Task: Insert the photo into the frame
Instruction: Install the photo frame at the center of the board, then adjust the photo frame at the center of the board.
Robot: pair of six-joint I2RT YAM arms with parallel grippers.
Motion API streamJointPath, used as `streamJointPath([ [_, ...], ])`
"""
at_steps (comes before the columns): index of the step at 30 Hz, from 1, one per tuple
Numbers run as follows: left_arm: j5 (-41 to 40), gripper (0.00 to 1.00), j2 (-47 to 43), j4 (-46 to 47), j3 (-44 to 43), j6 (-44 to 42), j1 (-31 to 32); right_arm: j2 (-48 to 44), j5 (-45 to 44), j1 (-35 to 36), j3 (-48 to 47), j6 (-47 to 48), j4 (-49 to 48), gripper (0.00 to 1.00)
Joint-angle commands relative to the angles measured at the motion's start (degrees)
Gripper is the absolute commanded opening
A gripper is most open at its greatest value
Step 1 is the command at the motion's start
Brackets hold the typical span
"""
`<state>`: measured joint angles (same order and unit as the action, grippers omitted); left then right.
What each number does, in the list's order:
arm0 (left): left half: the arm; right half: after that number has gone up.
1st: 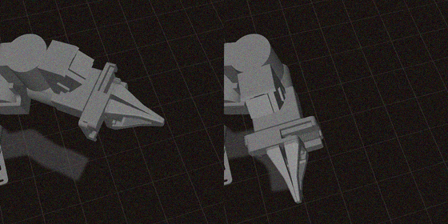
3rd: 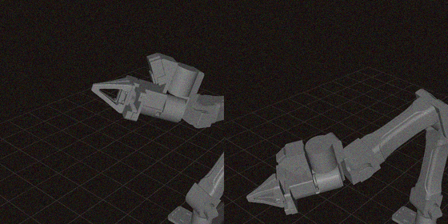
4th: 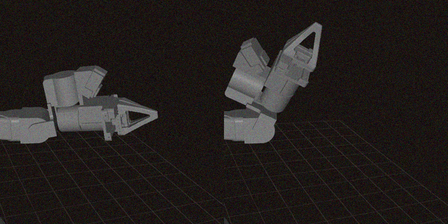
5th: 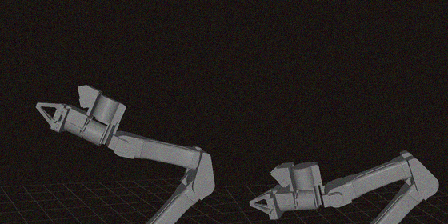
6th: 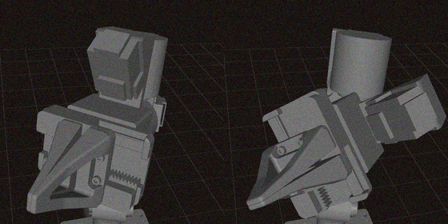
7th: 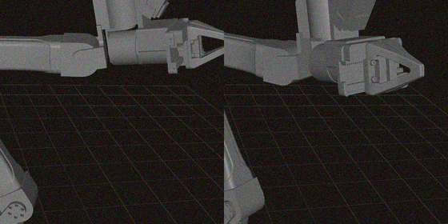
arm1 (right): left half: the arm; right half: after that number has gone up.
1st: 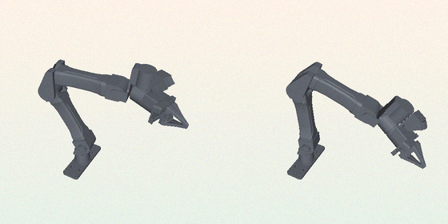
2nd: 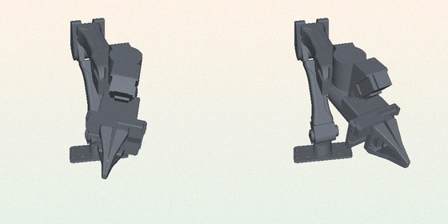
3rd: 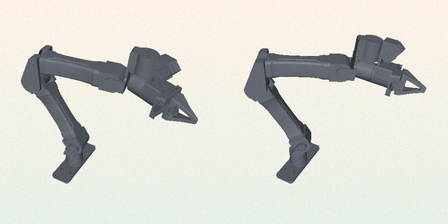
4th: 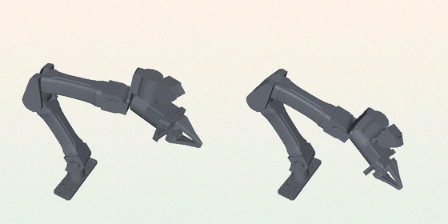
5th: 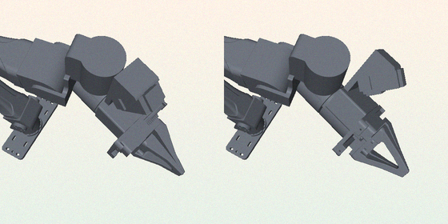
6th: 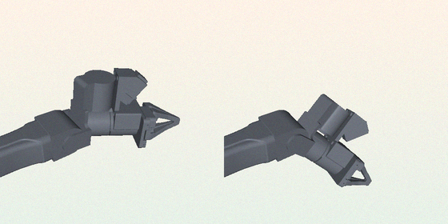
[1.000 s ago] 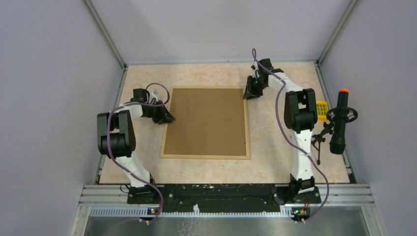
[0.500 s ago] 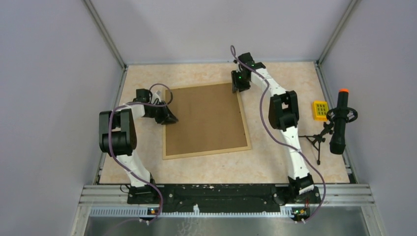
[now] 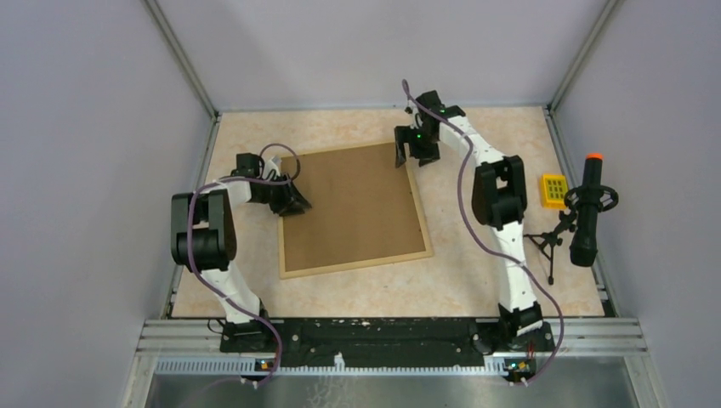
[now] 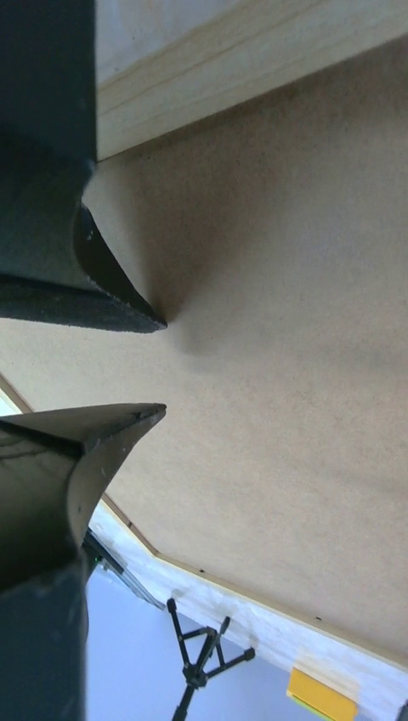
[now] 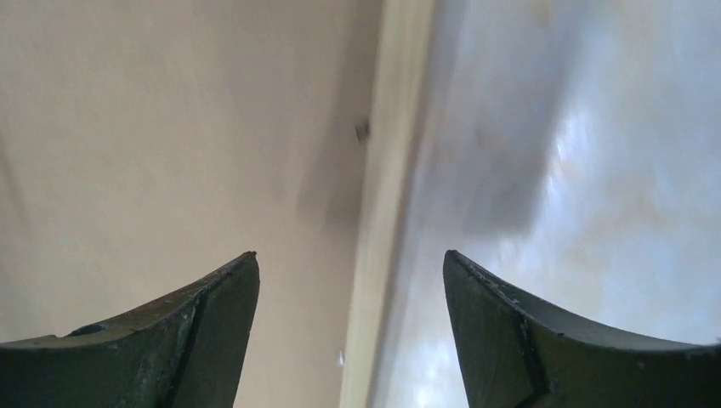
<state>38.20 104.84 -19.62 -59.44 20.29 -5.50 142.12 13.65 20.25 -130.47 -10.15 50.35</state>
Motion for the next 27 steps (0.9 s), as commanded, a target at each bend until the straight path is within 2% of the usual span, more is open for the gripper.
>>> streamJointPath([
  [1,-5.91,0.48,-2.75,-1.15,3.06,-1.84,0.32,-18.16,-1.48,-1.57,14.95,-2.29,-3.10,0.78],
  [5,-7.13,0.61,-5.88,-2.28,4.70,-1.47,0.31,-32.07,0.09,-1.74,40.33,-6.57,-14.96,0.79],
  [11,-6.12,0.68,-6.14,-1.76,8.07,0.26,-0.32,-42.97,4.78,-1.73,60.41,-12.32,-25.69,0.79],
  [17,-8.29,0.70,-9.33,-2.33,12.20,1.98,-0.40,-45.70,7.64,-1.59,71.38,-16.18,-32.91,0.77],
  [20,-10.32,0.72,-15.44,-3.21,13.05,1.96,-0.41,-47.02,7.72,-1.38,74.76,-17.29,-34.76,0.77],
  [24,-19.90,0.86,-25.00,-3.44,12.12,3.76,-1.23,-49.05,7.93,-0.57,78.46,-18.71,-36.66,0.76],
  [25,-22.71,0.94,-26.34,-2.92,12.31,4.79,-1.65,-48.77,8.19,-0.04,78.82,-18.76,-37.39,0.76],
  [27,-26.53,0.99,-27.10,-0.93,13.42,6.35,-3.13,-47.48,7.87,0.76,78.44,-18.61,-38.15,0.76],
])
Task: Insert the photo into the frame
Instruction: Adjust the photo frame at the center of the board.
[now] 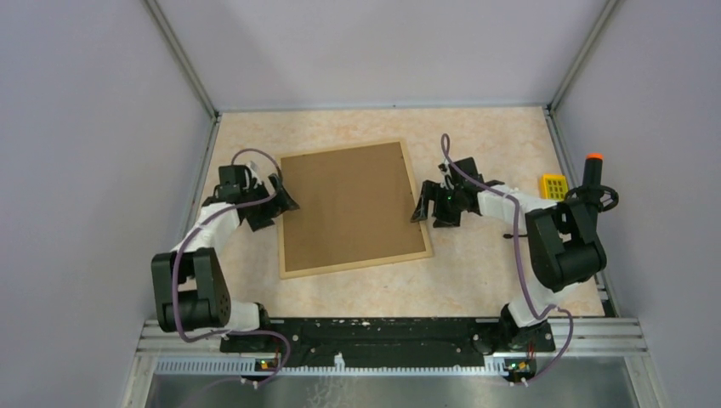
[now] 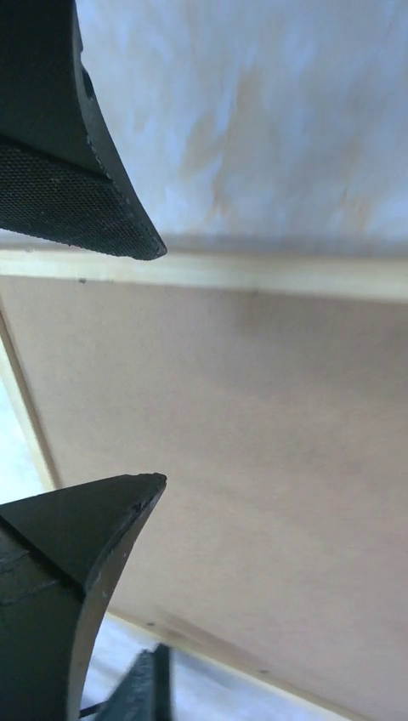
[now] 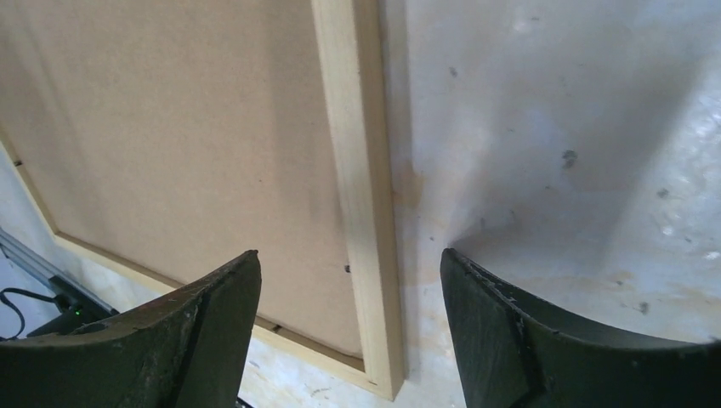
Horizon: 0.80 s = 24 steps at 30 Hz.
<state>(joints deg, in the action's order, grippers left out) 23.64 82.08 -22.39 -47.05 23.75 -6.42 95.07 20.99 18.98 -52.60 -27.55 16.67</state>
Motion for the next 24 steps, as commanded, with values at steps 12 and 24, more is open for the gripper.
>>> streamJointPath([
  [12,-1.19,0.97,5.18,4.18,7.59,8.36,-2.90,9.53,2.92,2.30,-7.86,-2.00,-9.18,0.74],
  [24,-1.09,0.95,-19.43,6.22,21.87,32.51,36.93,30.52,4.97,3.65,-41.10,0.48,-3.75,0.74],
])
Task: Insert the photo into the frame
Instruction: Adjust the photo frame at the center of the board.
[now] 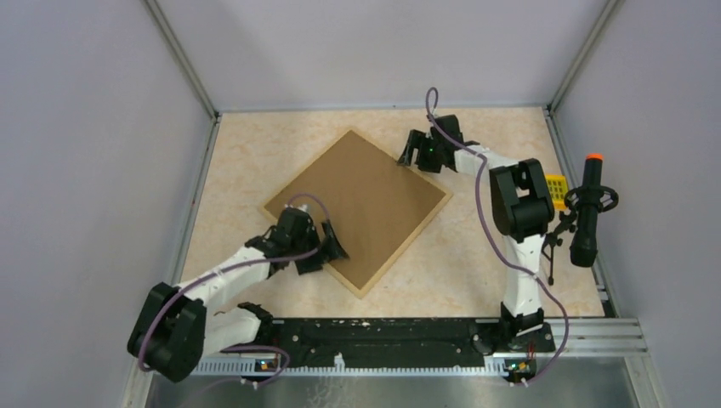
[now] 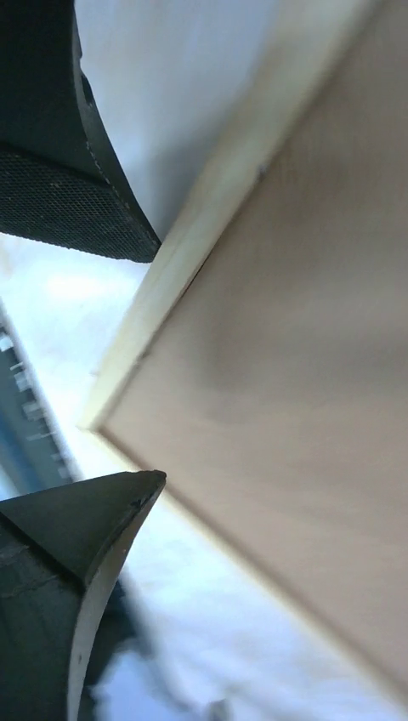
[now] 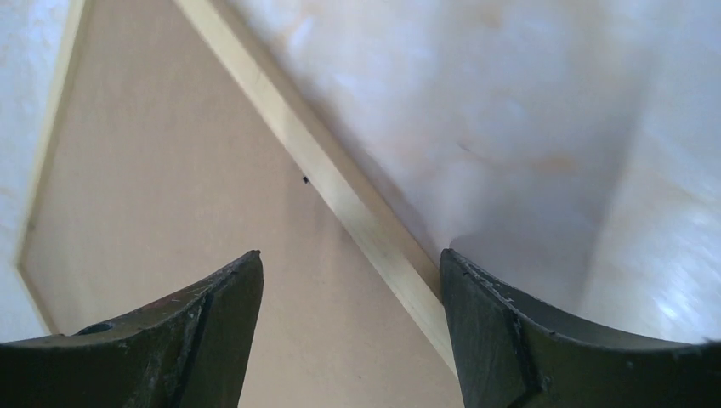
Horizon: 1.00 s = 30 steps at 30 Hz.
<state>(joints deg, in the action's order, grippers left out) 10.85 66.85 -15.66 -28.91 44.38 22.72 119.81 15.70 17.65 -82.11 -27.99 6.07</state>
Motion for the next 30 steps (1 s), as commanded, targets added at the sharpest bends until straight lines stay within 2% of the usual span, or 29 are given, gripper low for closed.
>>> streamJointPath([
  [1,12.06,0.96,-5.68,-2.24,3.58,11.13,8.07,6.93,8.91,5.02,-15.66,2.96,11.24,0.75],
  [4,10.63,0.97,-10.07,-8.26,-0.04,4.93,8.13,7.31,-4.52,5.05,-26.38,9.04,26.30,0.77],
  [6,5.96,0.97,-12.26,-11.93,-4.48,-0.09,8.05,5.32,-13.79,5.03,-31.54,12.44,36.43,0.79],
  [8,-2.32,0.99,-13.28,-13.94,-9.55,-5.05,7.86,0.58,-20.26,4.65,-31.48,13.66,40.47,0.80],
  [10,-8.93,0.99,-12.04,-14.15,-14.76,-10.42,5.60,-5.92,-17.87,3.15,-24.29,12.39,39.13,0.79],
  [13,-15.44,0.99,-5.40,-9.83,-21.60,-17.04,-0.52,-18.09,-3.24,-1.47,-1.24,5.64,27.37,0.74],
  [15,-11.78,0.99,0.77,-5.64,-24.72,-17.92,-9.99,-23.58,3.66,-3.50,8.38,2.79,20.83,0.70],
  [16,-8.72,0.99,4.10,-3.21,-25.72,-17.91,-12.49,-25.34,4.86,-3.80,11.59,2.21,18.63,0.69],
  [19,-5.78,0.99,13.92,-0.78,-30.54,-18.37,-21.09,-26.44,5.58,-3.85,15.82,1.30,16.38,0.67],
  [24,-1.53,0.99,29.97,-3.49,-40.29,-22.75,-27.10,-24.78,7.01,-3.99,21.55,-1.56,11.00,0.67],
  [27,6.08,0.98,40.07,-10.36,-47.05,-24.03,-28.64,-21.95,8.57,-4.10,23.17,-2.79,7.49,0.68],
  [30,14.21,0.98,41.52,-8.40,-43.97,-22.67,-28.61,-18.91,10.45,-4.07,22.66,-2.92,5.81,0.68],
])
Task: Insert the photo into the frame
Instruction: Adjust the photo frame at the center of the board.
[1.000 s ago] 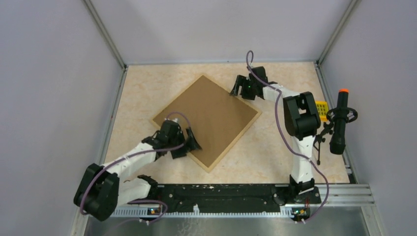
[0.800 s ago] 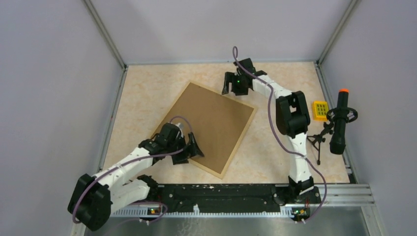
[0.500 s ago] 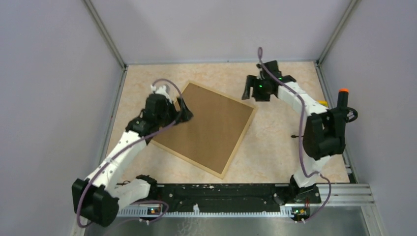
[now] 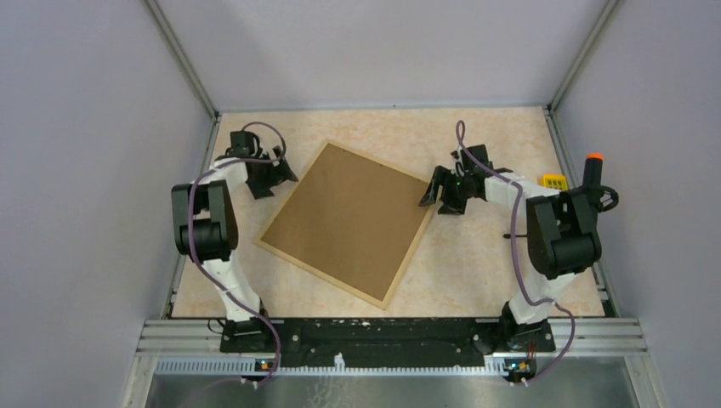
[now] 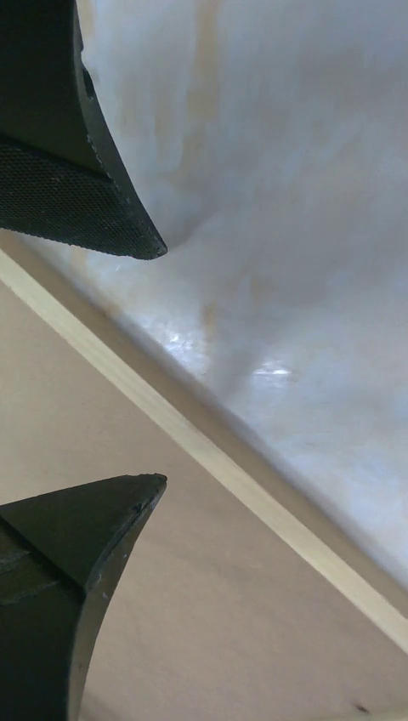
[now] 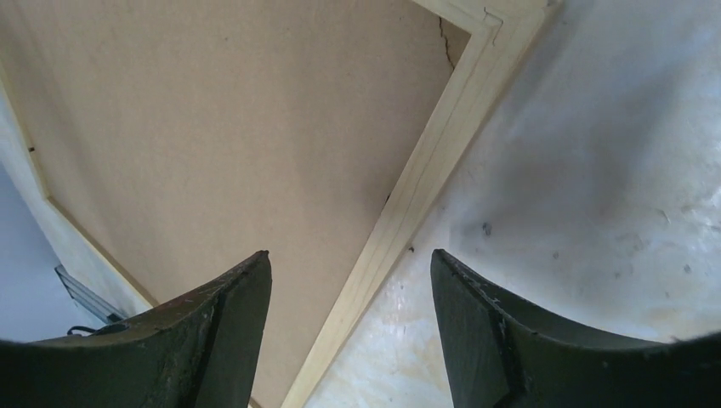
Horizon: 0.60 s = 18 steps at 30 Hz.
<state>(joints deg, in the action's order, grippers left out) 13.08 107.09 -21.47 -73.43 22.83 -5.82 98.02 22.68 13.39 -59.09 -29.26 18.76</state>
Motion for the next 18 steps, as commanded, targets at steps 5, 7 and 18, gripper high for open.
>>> streamJointPath([
  [5,17.62,0.98,-3.90,-0.91,13.22,-0.61,0.46,7.25,5.53,0.11,-4.37,-0.20,-7.43,0.68],
  [7,20.63,0.97,-7.02,-0.02,19.30,-1.10,0.45,9.01,6.99,0.06,-7.07,0.74,-6.78,0.68],
  [18,17.25,0.97,-16.30,-3.11,25.27,-4.76,0.11,10.80,-2.07,-5.16,-16.66,6.82,7.47,0.43],
])
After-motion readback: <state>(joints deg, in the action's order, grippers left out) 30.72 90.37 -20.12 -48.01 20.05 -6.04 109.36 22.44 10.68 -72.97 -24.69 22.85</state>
